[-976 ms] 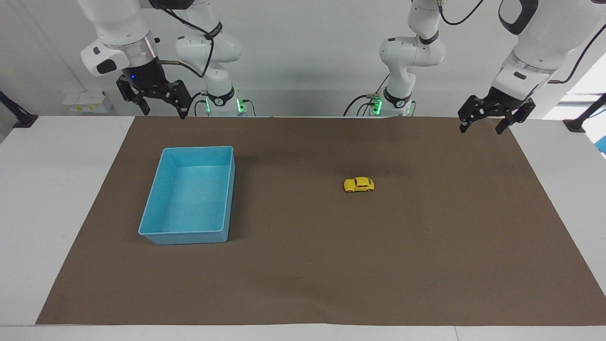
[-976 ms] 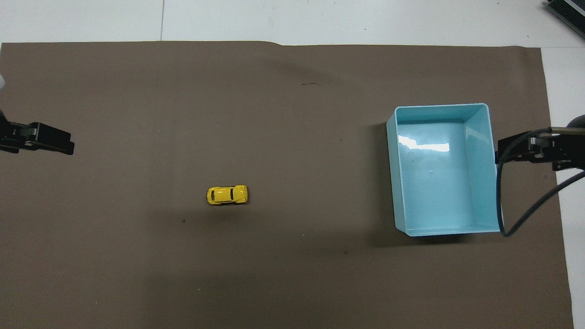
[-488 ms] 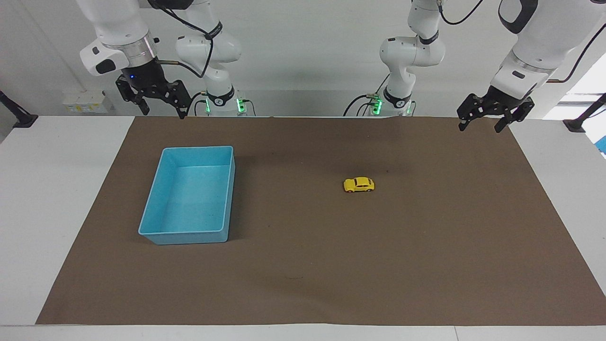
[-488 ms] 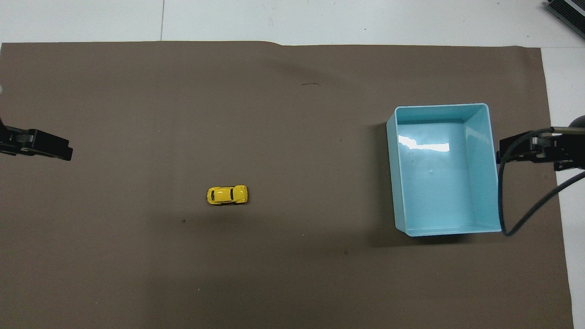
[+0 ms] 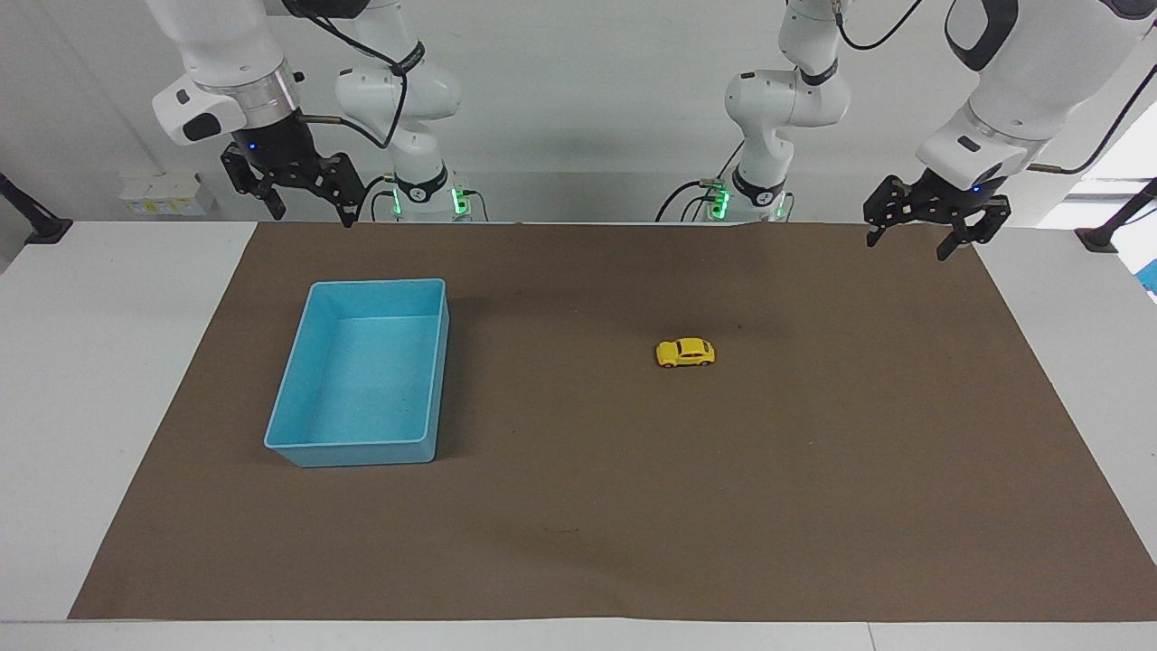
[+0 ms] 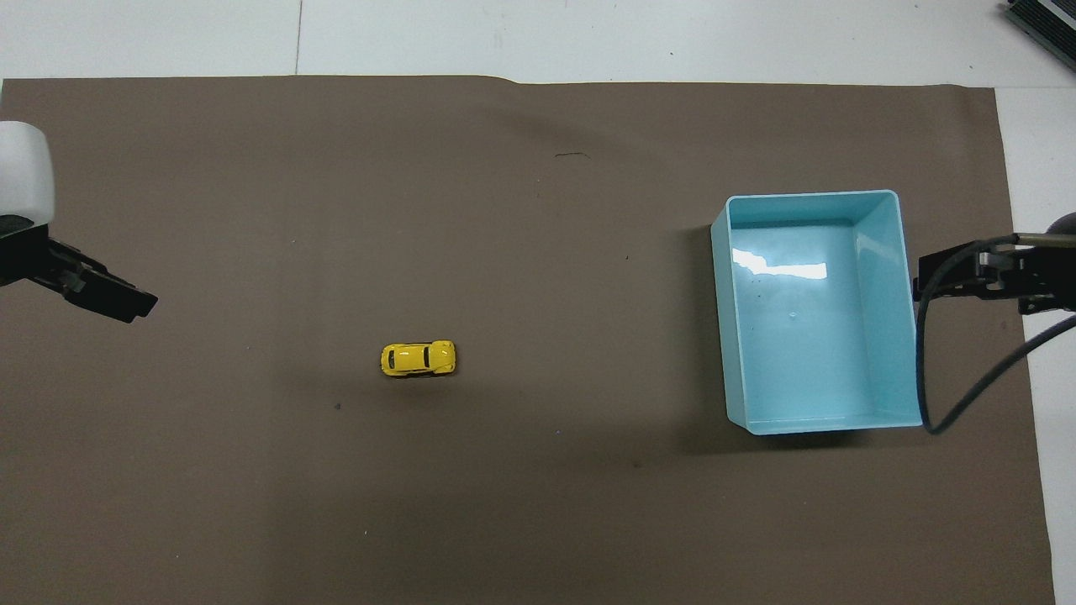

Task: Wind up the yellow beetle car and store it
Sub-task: 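Reach the left gripper down toward the yellow toy car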

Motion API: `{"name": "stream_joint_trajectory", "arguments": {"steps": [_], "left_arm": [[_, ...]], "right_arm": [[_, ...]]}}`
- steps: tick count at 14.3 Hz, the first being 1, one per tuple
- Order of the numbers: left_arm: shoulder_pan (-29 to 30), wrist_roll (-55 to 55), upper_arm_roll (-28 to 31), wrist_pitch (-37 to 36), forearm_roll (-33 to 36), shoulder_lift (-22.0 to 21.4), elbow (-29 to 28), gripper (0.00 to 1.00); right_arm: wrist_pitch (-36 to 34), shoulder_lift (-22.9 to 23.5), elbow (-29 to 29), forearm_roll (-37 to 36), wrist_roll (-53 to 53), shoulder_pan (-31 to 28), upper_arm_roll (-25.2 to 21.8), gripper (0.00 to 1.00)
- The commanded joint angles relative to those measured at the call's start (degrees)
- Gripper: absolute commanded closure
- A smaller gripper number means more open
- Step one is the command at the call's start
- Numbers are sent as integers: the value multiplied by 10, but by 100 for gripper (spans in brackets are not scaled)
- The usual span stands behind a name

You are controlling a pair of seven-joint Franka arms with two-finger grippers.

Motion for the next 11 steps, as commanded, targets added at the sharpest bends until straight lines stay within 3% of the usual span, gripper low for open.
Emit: {"name": "stream_joint_trajectory", "arguments": {"steps": [1, 7, 11], "left_arm": [[-8, 108, 6, -2, -4, 16, 8, 0], [-8, 278, 6, 26, -17, 42, -1, 0], [-37, 334, 5, 102, -18, 47, -54, 0]], "right_arm": [[5, -11, -12, 11, 4, -9, 3, 0], [5, -11, -12, 11, 4, -9, 3, 0], [4, -11, -12, 11, 4, -9, 3, 0]]}}
